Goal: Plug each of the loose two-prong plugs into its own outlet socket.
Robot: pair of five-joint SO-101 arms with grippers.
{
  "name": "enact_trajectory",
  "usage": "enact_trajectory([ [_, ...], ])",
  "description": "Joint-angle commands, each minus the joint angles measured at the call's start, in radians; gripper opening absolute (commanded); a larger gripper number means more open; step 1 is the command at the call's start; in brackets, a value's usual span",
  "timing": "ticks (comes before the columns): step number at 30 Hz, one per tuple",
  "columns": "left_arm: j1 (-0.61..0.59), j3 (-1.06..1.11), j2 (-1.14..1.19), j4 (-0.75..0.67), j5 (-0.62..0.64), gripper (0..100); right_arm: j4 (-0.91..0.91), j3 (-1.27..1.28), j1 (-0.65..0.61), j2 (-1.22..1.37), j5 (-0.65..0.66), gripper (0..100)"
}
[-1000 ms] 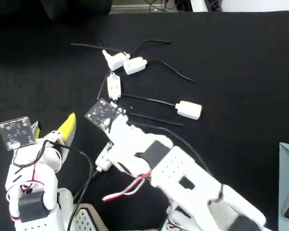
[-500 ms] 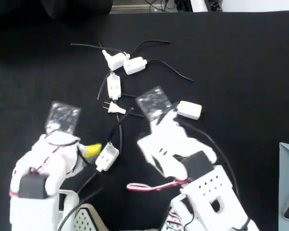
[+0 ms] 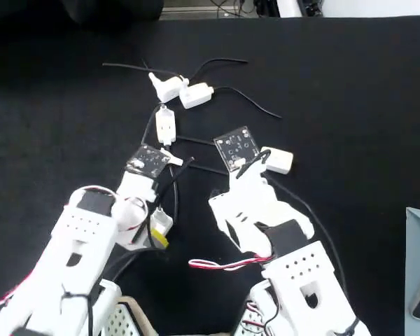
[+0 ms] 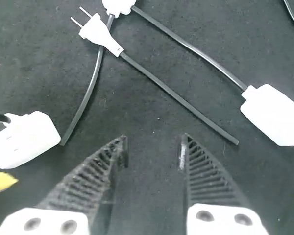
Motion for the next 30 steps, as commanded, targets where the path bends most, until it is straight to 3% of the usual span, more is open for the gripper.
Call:
enact_trajectory([
  [1, 0.013, -0.027, 0.129, -0.117, 0.012, 34, -0.023, 0.012, 0.014, -0.019, -0.009, 16.3],
  [7, 0.074, -0.027, 0.242, -0.23, 0.052, 17, -0.023, 0.016, 0.014, -0.019, -0.009, 16.3],
  [12, 0.068, -0.065, 0.244, -0.213, 0.044, 2, -0.023, 0.016, 0.014, -0.021, -0.009, 16.3],
  [21, -0.262, -0.262, 0.092, -0.064, -0.015, 3, -0.023, 0.016, 0.014, -0.021, -0.009, 16.3],
  [25, -0.314, -0.346, 0.097, -0.103, -0.017, 3, -0.023, 0.016, 0.014, -0.021, -0.009, 16.3],
  [30, -0.312, -0.414, 0.233, -0.264, -0.011, 3, -0.023, 0.016, 0.014, -0.019, -0.009, 16.3],
])
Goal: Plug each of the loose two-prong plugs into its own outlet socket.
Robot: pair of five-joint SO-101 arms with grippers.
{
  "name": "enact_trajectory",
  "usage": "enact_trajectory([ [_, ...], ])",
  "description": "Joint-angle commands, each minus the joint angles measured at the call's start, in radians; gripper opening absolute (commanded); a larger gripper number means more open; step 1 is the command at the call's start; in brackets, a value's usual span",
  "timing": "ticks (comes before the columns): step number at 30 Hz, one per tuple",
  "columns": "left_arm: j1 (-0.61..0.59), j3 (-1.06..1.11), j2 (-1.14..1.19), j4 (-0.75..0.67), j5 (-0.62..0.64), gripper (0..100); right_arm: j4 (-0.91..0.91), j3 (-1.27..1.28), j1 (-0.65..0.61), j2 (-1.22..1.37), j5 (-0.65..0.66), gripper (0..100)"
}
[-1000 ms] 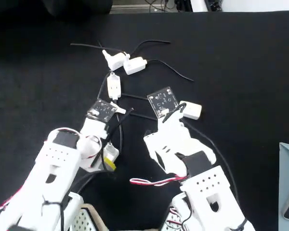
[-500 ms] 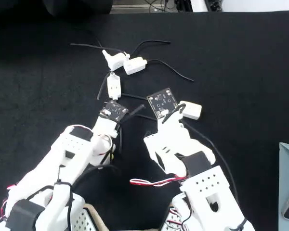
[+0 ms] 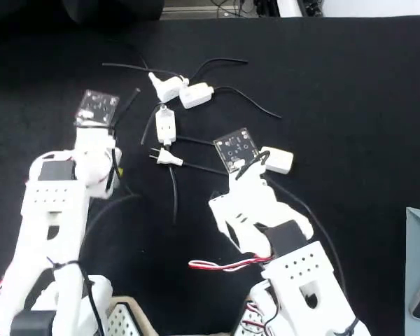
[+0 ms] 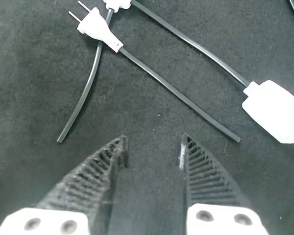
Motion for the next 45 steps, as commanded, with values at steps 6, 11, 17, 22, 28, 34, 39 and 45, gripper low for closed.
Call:
enact_trajectory([
  [6, 0.008, -0.254, 0.37, -0.339, 0.048, 3, -0.017, -0.002, 0.014, -0.015, -0.009, 16.3],
  [11, 0.074, -0.444, 0.583, -0.351, 0.109, 3, -0.017, -0.001, 0.012, -0.015, -0.009, 16.2],
  [17, 0.085, -0.567, 0.681, -0.287, 0.173, 21, -0.018, 0.012, 0.014, -0.015, -0.009, 16.5],
  [22, 0.056, -0.728, 0.68, -0.031, 0.238, 38, -0.018, 0.012, 0.014, -0.018, -0.006, 16.6],
  [28, 0.044, -0.998, 0.68, 0.253, 0.212, 38, -0.017, -0.007, 0.146, -0.019, 0.0, 16.6],
  [34, 0.097, -1.273, 0.68, 0.463, 0.21, 38, -0.015, -0.05, 0.379, -0.018, 0.048, 16.6],
  [39, 0.202, -1.419, 0.684, 0.494, 0.209, 38, -0.011, -0.048, 0.528, -0.021, 0.048, 16.5],
  [45, 0.371, -1.44, 0.692, 0.486, 0.06, 38, -0.012, -0.048, 0.69, -0.021, 0.04, 16.3],
])
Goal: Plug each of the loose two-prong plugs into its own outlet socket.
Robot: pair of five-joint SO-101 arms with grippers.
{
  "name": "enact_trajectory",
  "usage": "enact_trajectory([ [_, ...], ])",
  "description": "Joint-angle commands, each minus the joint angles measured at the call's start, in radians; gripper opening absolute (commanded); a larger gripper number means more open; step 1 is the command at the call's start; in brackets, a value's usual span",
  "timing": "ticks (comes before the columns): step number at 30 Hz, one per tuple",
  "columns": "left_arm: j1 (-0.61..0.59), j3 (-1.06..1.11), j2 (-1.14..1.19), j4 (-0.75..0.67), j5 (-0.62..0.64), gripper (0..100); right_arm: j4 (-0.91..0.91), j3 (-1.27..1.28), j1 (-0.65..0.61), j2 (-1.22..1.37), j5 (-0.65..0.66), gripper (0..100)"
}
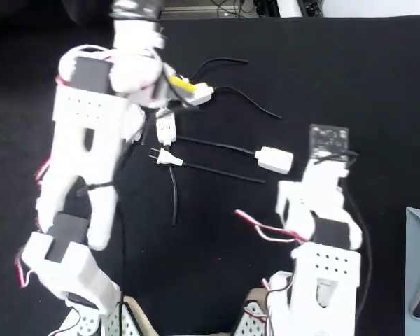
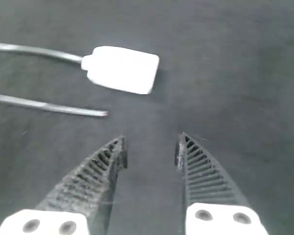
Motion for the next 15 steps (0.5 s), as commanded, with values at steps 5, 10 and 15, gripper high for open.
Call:
enact_trajectory([
  [5, 0.208, 0.004, 0.081, -0.066, -0.213, 38, -0.015, -0.062, 0.235, -0.015, 0.005, 16.3],
  [10, 0.283, 0.048, 0.212, -0.193, -0.316, 38, -0.017, -0.056, 0.382, -0.015, 0.011, 16.4],
  [15, 0.351, 0.048, 0.311, -0.284, -0.361, 38, -0.011, -0.053, 0.416, -0.015, 0.011, 16.3],
])
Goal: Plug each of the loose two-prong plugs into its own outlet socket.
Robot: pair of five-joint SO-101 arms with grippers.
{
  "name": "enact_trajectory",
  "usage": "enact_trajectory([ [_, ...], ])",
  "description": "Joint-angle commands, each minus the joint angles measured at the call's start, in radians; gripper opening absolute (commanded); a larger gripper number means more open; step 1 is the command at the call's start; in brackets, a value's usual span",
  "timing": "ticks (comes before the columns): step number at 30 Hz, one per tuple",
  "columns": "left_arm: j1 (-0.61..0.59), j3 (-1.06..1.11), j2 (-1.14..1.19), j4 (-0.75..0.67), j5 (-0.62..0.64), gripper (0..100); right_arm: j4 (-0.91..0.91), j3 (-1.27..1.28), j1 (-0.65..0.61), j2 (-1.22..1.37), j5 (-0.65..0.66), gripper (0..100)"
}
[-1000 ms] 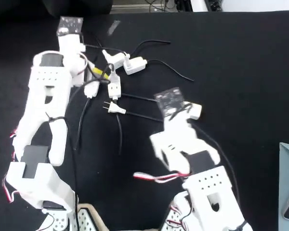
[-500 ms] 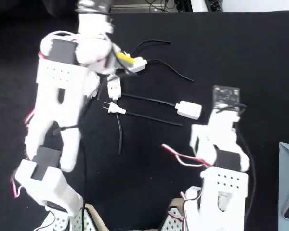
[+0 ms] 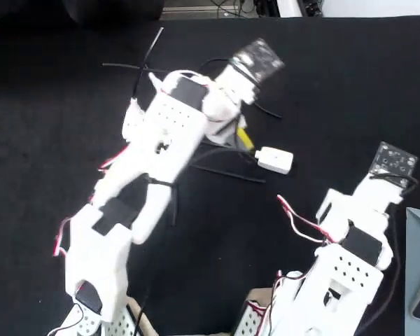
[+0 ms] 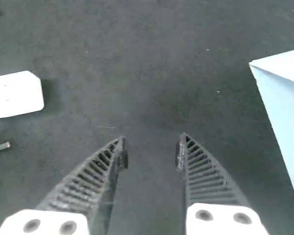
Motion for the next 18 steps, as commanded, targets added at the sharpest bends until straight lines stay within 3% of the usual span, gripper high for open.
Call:
enact_trajectory([
  [1, 0.054, -0.002, 0.055, -0.089, -0.048, 38, -0.011, -0.05, 0.028, -0.013, 0.011, 16.3],
  [14, 0.064, -0.01, 0.328, -0.35, -0.051, 38, -0.011, -0.019, 0.02, -0.013, 0.011, 16.3],
  [18, 0.062, -0.01, 0.381, -0.417, -0.055, 31, -0.011, -0.018, 0.02, -0.013, 0.011, 16.3],
])
